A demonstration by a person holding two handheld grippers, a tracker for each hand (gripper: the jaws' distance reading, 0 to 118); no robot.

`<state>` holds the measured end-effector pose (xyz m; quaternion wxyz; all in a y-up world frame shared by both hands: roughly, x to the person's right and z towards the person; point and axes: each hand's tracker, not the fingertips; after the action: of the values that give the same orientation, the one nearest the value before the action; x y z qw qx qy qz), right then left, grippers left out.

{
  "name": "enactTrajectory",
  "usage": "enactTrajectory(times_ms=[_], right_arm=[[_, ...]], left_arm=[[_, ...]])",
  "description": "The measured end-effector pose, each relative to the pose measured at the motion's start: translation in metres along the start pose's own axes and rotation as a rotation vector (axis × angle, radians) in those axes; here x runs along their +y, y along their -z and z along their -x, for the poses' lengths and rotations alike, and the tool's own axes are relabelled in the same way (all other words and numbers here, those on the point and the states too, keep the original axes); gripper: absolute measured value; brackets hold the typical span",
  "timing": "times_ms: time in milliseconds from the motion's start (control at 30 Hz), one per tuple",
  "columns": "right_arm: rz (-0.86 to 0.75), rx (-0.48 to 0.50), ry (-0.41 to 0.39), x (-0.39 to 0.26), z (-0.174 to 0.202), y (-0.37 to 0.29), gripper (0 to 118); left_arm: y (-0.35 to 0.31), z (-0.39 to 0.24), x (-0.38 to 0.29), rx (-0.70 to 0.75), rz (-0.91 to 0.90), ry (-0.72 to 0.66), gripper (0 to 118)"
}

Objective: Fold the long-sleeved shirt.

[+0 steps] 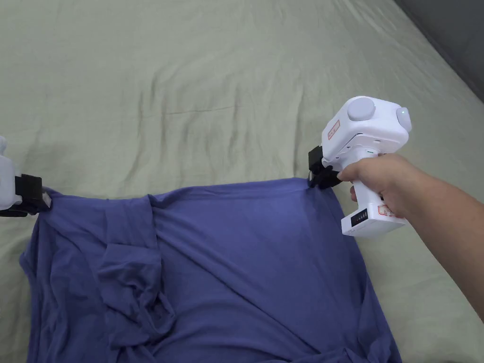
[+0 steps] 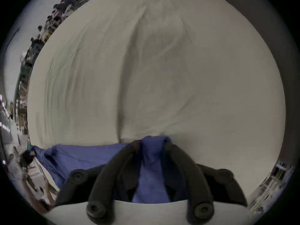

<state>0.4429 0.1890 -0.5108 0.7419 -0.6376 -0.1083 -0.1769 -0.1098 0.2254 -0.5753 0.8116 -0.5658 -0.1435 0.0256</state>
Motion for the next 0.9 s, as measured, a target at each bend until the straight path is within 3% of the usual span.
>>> enactTrajectory(times_ms=[67, 433, 667, 767, 900], right_arm=[[-0.017, 0.046, 0.001, -0.004, -0.009, -0.006, 6], [-0.225, 0.071, -0.206, -0.122, -0.03, -0.107, 6], [-0.206, 0.072, -0.205, -0.209, -0.047, -0.128, 6], [-0.154, 0.03, -0.233, -0.237, -0.052, -0.121, 6], [-0.082, 0.018, -0.202, -0.263, -0.062, -0.103, 6]], left_arm=[[-0.004, 0.001, -0.001, -0.005, -0.003, 0.001, 1], [-0.098, -0.038, -0.061, -0.001, -0.124, 0.219, 1], [-0.131, -0.053, -0.137, 0.008, -0.054, 0.313, 1], [-0.135, -0.048, -0.169, 0.015, -0.015, 0.303, 1], [-0.133, -0.036, -0.207, 0.02, 0.07, 0.27, 1]])
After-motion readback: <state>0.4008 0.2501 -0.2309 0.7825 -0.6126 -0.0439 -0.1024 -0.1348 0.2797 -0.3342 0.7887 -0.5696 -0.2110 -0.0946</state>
